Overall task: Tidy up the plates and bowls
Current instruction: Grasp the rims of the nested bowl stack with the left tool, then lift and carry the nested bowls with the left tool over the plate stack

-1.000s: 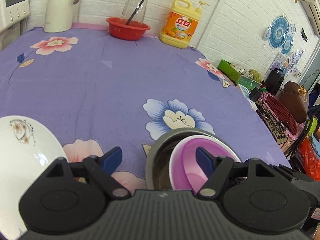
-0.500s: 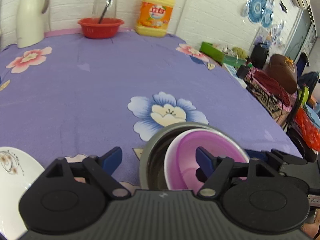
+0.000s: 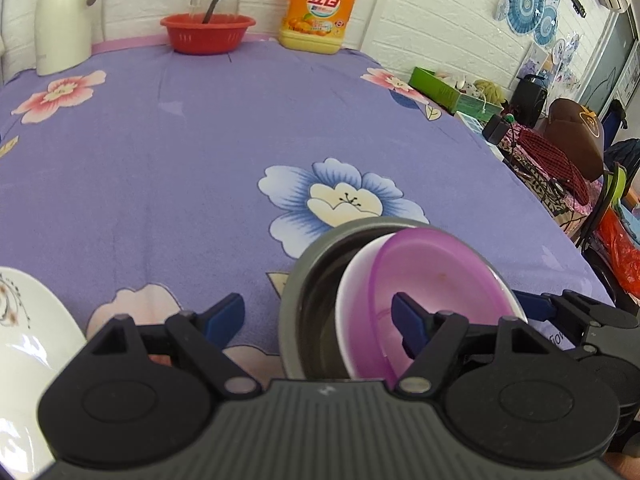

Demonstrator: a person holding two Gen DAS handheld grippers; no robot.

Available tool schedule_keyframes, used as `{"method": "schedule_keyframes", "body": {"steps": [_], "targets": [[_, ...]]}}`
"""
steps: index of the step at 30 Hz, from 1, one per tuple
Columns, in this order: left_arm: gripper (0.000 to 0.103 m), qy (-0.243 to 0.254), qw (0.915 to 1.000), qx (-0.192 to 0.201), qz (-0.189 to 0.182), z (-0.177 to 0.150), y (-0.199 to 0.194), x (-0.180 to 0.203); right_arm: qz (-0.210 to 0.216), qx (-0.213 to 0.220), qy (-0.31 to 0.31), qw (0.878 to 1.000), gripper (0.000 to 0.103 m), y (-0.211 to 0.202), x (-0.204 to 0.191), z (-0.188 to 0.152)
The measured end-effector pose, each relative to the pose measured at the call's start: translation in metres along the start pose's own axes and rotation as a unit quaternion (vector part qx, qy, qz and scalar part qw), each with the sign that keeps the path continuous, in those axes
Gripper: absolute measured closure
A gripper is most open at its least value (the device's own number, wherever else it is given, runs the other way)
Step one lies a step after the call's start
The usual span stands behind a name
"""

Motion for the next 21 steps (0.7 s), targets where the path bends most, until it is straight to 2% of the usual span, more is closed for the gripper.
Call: {"method": "schedule_keyframes", "body": {"steps": [6, 12, 17, 18, 19, 21], "targets": [[0.033, -0.017, 0.9998, 0.004, -0.001, 0.0022, 0.0022, -0.0014, 0.003, 0.011, 0.005, 1.000, 0.000, -0.0006, 0.0004, 0.0026], [0.033, -0.014, 0.9999, 0.009, 0.000, 0.0010, 0.0021, -0.0028, 0.015, 0.016, 0.010, 1.000, 0.000, 0.0017, 0.0007, 0.0008], [0.040, -0.015, 0.9997, 0.020, -0.004, -0.0037, -0.0004, 0.0001, 0.026, 0.020, 0.016, 0.999, 0.000, -0.0036, -0.0017, -0.0026], [0.046, -0.019, 0.9996, 0.020, -0.009, -0.0044, -0.0007, 0.0008, 0.035, 0.019, 0.020, 0.999, 0.011, -0.0047, -0.0030, -0.0036], [0.053, -0.025, 0.9994, 0.021, -0.012, -0.0057, -0.0018, 0.0017, 0.046, 0.019, 0.026, 0.998, 0.017, -0.0055, -0.0046, -0.0044], [0.057, -0.038, 0.9989, 0.028, -0.005, -0.0076, -0.0030, 0.0056, 0.042, 0.023, 0.034, 0.998, 0.020, -0.0049, -0.0072, -0.0053]]}}
Point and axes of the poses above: each gripper's, at about its wrist camera, not at the fingertips, and y roughly the way its jaws point, x to its right, z to its top, the point moved 2 cm from there along y, roughly the way its jaws point
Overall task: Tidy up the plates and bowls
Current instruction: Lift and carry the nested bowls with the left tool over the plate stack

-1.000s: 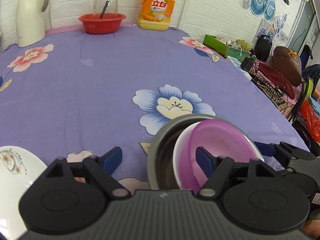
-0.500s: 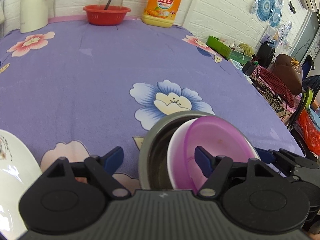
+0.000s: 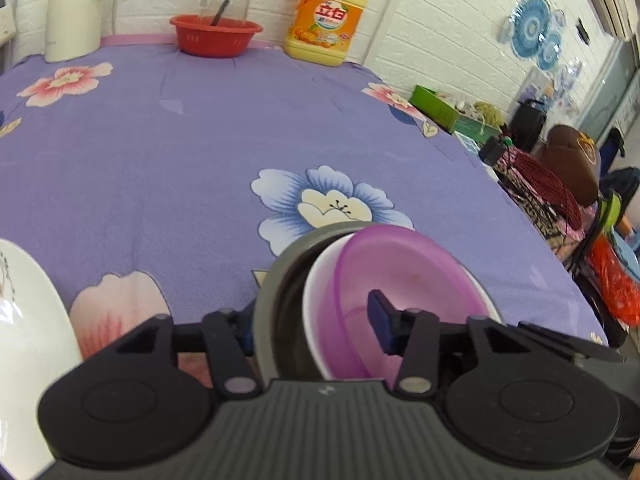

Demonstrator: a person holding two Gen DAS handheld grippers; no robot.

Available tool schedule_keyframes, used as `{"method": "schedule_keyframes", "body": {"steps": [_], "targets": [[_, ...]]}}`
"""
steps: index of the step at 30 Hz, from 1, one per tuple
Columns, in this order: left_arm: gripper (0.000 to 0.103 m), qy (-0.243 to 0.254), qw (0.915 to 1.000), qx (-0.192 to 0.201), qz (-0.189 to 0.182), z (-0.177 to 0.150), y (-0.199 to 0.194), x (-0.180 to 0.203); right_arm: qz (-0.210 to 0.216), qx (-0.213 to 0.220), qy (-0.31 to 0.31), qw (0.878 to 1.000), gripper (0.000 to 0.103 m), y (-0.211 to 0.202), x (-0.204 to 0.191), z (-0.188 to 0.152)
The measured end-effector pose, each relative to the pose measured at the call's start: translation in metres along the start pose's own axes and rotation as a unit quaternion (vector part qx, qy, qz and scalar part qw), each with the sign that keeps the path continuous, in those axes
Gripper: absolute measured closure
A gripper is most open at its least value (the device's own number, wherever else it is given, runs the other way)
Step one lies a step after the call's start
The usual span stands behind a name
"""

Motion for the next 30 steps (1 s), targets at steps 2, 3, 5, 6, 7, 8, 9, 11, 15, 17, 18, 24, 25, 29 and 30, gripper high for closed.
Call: {"method": "schedule_keyframes", "body": {"steps": [2, 3, 5, 6, 7, 8, 9, 11, 15, 17, 18, 24, 25, 29, 30], "targets": [[0.061, -0.011, 0.9999, -0.002, 0.001, 0.000, -0.001, 0.002, -0.007, 0.002, 0.009, 1.000, 0.019, 0.001, -0.002, 0.000], [0.063, -0.016, 0.9999, -0.005, -0.002, 0.001, -0.001, 0.002, -0.008, 0.001, 0.013, 1.000, 0.019, 0.000, -0.002, 0.001], [0.064, -0.021, 0.9997, -0.005, -0.012, 0.002, -0.004, 0.003, -0.014, 0.005, 0.013, 1.000, 0.019, -0.003, -0.003, 0.003], [0.064, -0.022, 0.9996, -0.002, -0.015, 0.003, -0.007, 0.004, -0.019, 0.007, 0.009, 1.000, 0.019, -0.006, -0.005, 0.004], [0.064, -0.021, 0.9996, 0.004, -0.019, 0.005, -0.011, 0.006, -0.022, 0.012, 0.005, 1.000, 0.019, -0.010, -0.006, 0.006], [0.064, -0.020, 0.9995, 0.010, -0.021, 0.007, -0.015, 0.007, -0.024, 0.017, 0.003, 1.000, 0.019, -0.013, -0.008, 0.008], [0.064, -0.019, 0.9994, 0.015, -0.023, 0.010, -0.020, 0.008, -0.025, 0.022, 0.000, 0.999, 0.019, -0.016, -0.010, 0.011], [0.064, -0.019, 0.9991, 0.028, -0.025, 0.015, -0.031, 0.007, -0.025, 0.033, -0.009, 0.999, 0.019, -0.022, -0.016, 0.017], [0.065, -0.026, 0.9980, 0.056, -0.013, 0.024, -0.056, -0.005, -0.011, 0.050, -0.027, 0.998, 0.019, -0.027, -0.034, 0.027], [0.065, -0.031, 0.9970, 0.071, -0.001, 0.027, -0.071, -0.016, 0.003, 0.056, -0.039, 0.998, 0.019, -0.027, -0.048, 0.031], [0.065, -0.034, 0.9963, 0.079, 0.008, 0.028, -0.079, -0.022, 0.012, 0.059, -0.044, 0.997, 0.019, -0.026, -0.056, 0.033], [0.067, -0.060, 0.9872, 0.125, 0.079, 0.031, -0.133, -0.073, 0.086, 0.064, -0.070, 0.992, 0.018, -0.010, -0.114, 0.044], [0.067, -0.068, 0.9849, 0.132, 0.088, 0.029, -0.142, -0.082, 0.098, 0.063, -0.078, 0.990, 0.018, -0.008, -0.126, 0.045], [0.067, -0.097, 0.9759, 0.153, 0.122, 0.018, -0.173, -0.117, 0.139, 0.056, -0.110, 0.983, 0.018, 0.001, -0.170, 0.044], [0.067, -0.105, 0.9739, 0.153, 0.130, 0.013, -0.178, -0.126, 0.147, 0.052, -0.115, 0.981, 0.018, 0.003, -0.179, 0.042]]}}
Point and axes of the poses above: each gripper's, at about its wrist camera, not at the fingertips, and y roughly the way its jaws point, x to its right, z to its top, the point moved 2 cm from there along y, roughly the way its jaws point
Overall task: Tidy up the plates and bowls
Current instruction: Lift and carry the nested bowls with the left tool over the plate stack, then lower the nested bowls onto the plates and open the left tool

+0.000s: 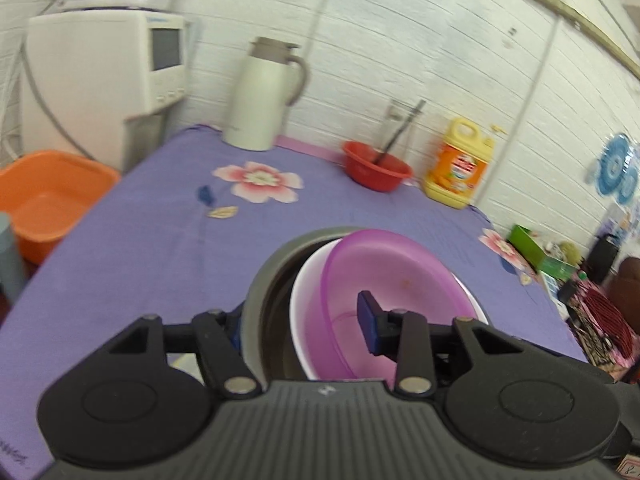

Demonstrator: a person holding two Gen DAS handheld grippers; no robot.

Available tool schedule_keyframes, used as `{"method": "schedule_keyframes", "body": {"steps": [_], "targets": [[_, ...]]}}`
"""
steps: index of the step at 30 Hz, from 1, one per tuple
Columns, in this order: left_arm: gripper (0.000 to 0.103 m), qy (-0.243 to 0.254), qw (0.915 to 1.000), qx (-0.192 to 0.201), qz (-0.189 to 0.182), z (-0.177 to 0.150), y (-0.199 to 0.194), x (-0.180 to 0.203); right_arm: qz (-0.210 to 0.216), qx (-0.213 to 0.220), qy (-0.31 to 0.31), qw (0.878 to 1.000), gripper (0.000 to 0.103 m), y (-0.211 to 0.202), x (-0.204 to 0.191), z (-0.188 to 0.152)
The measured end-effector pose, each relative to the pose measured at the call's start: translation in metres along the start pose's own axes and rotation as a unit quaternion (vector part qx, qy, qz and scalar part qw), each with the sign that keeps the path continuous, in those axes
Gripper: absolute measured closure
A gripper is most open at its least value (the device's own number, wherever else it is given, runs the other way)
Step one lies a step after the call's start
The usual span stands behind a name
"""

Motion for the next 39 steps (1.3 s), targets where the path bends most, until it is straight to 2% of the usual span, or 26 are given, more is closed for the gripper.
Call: {"method": "schedule_keyframes", "body": {"steps": [3, 7, 10, 12, 18, 21, 27, 35, 39], "targets": [[0.067, -0.019, 0.9996, -0.010, 0.016, -0.010, -0.003, -0.024, 0.021, -0.021, -0.008, 1.000, 0.018, 0.013, -0.017, -0.008], [0.065, -0.045, 0.9981, -0.039, 0.019, -0.029, 0.004, -0.045, 0.028, -0.062, -0.011, 0.998, 0.018, 0.026, -0.028, -0.027], [0.065, -0.046, 0.9975, -0.053, 0.010, -0.038, 0.013, -0.048, 0.028, -0.085, -0.005, 0.996, 0.013, 0.028, -0.029, -0.039], [0.064, -0.041, 0.9974, -0.059, 0.005, -0.043, 0.017, -0.045, 0.020, -0.091, -0.011, 0.996, 0.004, 0.028, -0.029, -0.045], [0.063, -0.043, 0.9964, -0.073, -0.005, -0.051, 0.031, -0.045, 0.002, -0.100, -0.008, 0.995, 0.001, 0.034, -0.022, -0.050], [0.062, -0.044, 0.9965, -0.070, -0.009, -0.051, 0.032, -0.047, 0.003, -0.101, -0.011, 0.995, 0.000, 0.037, -0.023, -0.050], [0.041, -0.022, 0.9986, -0.048, -0.001, -0.046, 0.027, -0.042, 0.020, -0.098, -0.010, 0.995, 0.000, 0.040, -0.024, -0.049], [0.037, -0.028, 0.9995, -0.015, -0.006, -0.030, 0.016, -0.045, 0.028, -0.082, 0.016, 0.996, 0.000, 0.038, -0.024, -0.047], [0.037, -0.031, 0.9995, -0.006, -0.002, -0.025, 0.014, -0.049, 0.030, -0.089, -0.003, 0.996, 0.000, 0.042, -0.034, -0.050]]}}
Point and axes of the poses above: each gripper's, at about its wrist camera, not at the fingertips, and y roughly the way its jaws point, x to its right, z to its top, the point moved 2 cm from there along y, roughly the way its jaws point
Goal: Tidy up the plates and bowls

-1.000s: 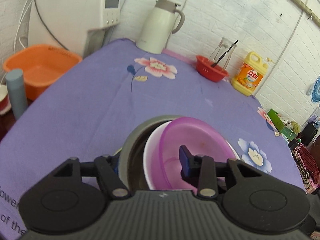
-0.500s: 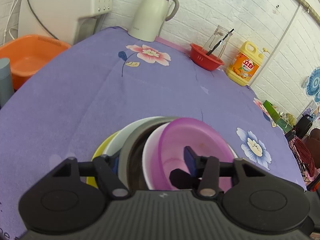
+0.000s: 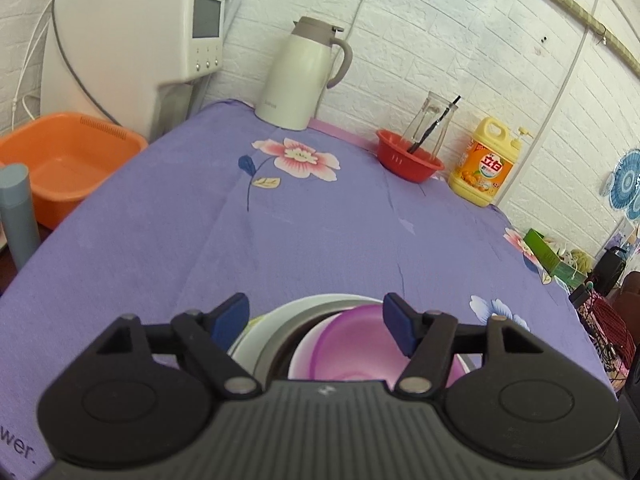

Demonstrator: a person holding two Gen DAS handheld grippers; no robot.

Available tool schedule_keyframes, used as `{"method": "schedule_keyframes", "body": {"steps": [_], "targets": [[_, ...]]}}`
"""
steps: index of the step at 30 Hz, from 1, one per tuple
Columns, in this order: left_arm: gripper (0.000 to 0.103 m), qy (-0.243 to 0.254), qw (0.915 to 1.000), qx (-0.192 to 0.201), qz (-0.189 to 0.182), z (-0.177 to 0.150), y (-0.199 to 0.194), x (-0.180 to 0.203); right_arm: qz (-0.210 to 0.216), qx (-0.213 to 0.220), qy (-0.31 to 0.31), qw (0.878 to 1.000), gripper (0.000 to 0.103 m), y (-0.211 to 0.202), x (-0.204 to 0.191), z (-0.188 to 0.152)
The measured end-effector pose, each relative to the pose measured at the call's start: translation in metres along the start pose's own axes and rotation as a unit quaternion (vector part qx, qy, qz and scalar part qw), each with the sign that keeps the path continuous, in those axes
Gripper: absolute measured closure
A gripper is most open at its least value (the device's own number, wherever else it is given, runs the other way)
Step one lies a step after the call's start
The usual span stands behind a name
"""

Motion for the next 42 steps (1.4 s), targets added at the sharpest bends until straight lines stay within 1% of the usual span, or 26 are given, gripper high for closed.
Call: {"method": "schedule_keyframes", "body": {"steps": [2, 3, 4, 6, 8, 10, 14, 17, 19, 22, 25, 30, 33, 37, 40, 42], "targets": [[0.037, -0.002, 1.0000, 0.005, 0.001, 0.002, -0.002, -0.002, 0.001, 0.018, 0.018, 1.000, 0.000, -0.006, 0.004, 0.002], [0.037, -0.002, 1.0000, 0.008, 0.001, 0.002, -0.003, -0.003, -0.008, 0.031, 0.023, 0.999, 0.000, -0.009, 0.005, 0.003], [0.037, -0.002, 1.0000, 0.009, 0.001, 0.002, -0.003, -0.003, -0.015, 0.036, 0.021, 0.999, 0.000, -0.011, 0.006, 0.005], [0.037, -0.002, 0.9999, 0.010, 0.000, 0.003, -0.003, -0.003, -0.014, 0.032, 0.011, 0.999, 0.000, -0.010, 0.005, 0.007], [0.037, -0.005, 0.9999, 0.011, -0.002, 0.004, -0.004, -0.002, -0.013, 0.054, 0.010, 0.998, 0.000, -0.016, 0.006, 0.010], [0.037, -0.004, 0.9999, 0.015, -0.002, 0.005, -0.007, -0.002, -0.029, 0.071, 0.009, 0.997, 0.000, -0.023, 0.010, 0.015], [0.035, -0.001, 0.9998, 0.021, -0.002, 0.004, -0.014, 0.001, -0.038, 0.079, 0.025, 0.996, 0.000, -0.038, 0.025, 0.017], [0.034, 0.002, 0.9997, 0.022, -0.006, -0.002, -0.024, 0.007, -0.061, 0.086, 0.035, 0.994, 0.000, -0.054, 0.034, 0.010], [0.031, 0.009, 0.9995, 0.026, -0.013, -0.010, -0.036, 0.015, -0.073, 0.091, 0.046, 0.992, 0.000, -0.066, 0.039, 0.003], [0.031, 0.026, 0.9988, 0.037, -0.020, -0.026, -0.060, 0.028, -0.093, 0.099, 0.065, 0.989, 0.000, -0.088, 0.046, -0.012], [0.030, 0.039, 0.9981, 0.041, -0.023, -0.048, -0.081, 0.041, -0.107, 0.114, 0.077, 0.985, 0.000, -0.110, 0.047, -0.032], [0.030, 0.079, 0.9964, 0.030, -0.008, -0.093, -0.099, 0.059, -0.140, 0.125, 0.081, 0.979, 0.000, -0.135, 0.046, -0.066], [0.030, 0.095, 0.9951, 0.027, -0.006, -0.115, -0.107, 0.066, -0.150, 0.129, 0.093, 0.976, 0.000, -0.147, 0.046, -0.082], [0.030, 0.106, 0.9937, 0.030, -0.022, -0.134, -0.123, 0.070, -0.153, 0.146, 0.087, 0.973, 0.000, -0.166, 0.038, -0.096], [0.030, 0.118, 0.9918, 0.047, -0.015, -0.141, -0.137, 0.075, -0.157, 0.161, 0.068, 0.972, 0.000, -0.180, 0.026, -0.104], [0.030, 0.126, 0.9906, 0.052, -0.007, -0.142, -0.140, 0.078, -0.165, 0.173, 0.052, 0.970, 0.000, -0.189, 0.020, -0.110]]}}
Point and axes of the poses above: each gripper's, at about its wrist camera, not at the fingertips, and y roughly the way its jaws point, x to its right, z to its top, the point moved 2 cm from there along y, roughly the way its jaws point
